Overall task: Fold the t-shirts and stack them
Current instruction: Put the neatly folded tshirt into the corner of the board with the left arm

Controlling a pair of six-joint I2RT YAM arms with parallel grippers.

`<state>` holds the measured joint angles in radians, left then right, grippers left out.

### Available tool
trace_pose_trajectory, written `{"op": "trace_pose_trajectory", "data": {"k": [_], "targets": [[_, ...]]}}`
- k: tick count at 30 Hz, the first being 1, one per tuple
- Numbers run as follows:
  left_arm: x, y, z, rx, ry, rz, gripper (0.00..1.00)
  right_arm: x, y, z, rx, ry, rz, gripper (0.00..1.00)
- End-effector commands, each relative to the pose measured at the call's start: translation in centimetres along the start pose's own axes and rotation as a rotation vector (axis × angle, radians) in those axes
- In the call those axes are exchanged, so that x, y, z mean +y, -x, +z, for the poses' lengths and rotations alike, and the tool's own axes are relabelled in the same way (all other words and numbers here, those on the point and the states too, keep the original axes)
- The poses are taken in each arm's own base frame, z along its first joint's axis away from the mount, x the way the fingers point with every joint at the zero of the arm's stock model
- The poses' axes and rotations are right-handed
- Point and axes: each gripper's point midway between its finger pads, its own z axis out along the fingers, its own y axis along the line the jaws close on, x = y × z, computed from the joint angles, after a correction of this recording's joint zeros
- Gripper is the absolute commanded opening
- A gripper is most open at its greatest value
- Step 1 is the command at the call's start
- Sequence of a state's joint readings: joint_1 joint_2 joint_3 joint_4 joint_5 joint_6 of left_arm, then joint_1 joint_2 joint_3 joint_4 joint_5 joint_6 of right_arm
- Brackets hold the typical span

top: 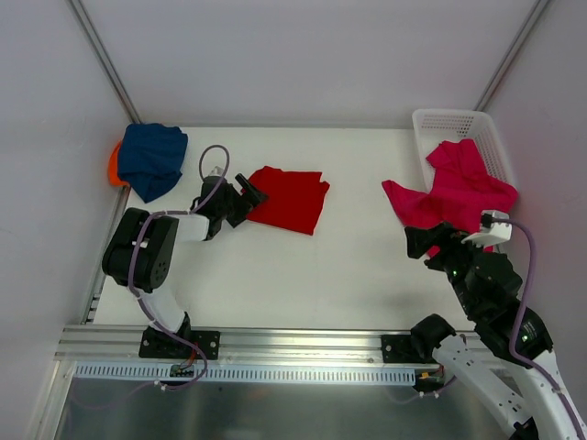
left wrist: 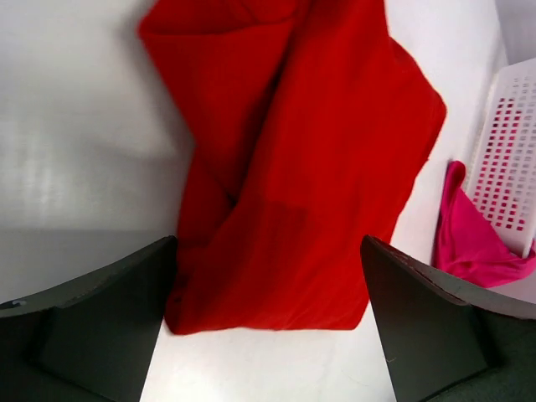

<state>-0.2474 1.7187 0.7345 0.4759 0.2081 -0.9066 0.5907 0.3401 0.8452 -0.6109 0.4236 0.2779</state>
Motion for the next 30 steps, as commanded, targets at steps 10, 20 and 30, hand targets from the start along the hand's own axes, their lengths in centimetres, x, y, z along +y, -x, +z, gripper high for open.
{"op": "trace_pose_trajectory", "data": {"k": [10, 20, 30], "targets": [[1.8, -7.4, 5.5, 0.096, 0.111, -0.126, 0.00, -2.3, 1.3, -2.1, -0.041, -0.081, -0.026, 0.85], [-2.0, -4.9, 5.6, 0.097, 0.083, 0.080, 0.00, -3.1, 1.5, -3.4, -0.068, -0.079, -0.002, 0.86], [-6.7, 6.8, 3.0, 0.108, 0.200, 0.537, 0.00, -3.0, -0.1, -2.7, -0.036, -0.066, 0.022, 0.87]]}}
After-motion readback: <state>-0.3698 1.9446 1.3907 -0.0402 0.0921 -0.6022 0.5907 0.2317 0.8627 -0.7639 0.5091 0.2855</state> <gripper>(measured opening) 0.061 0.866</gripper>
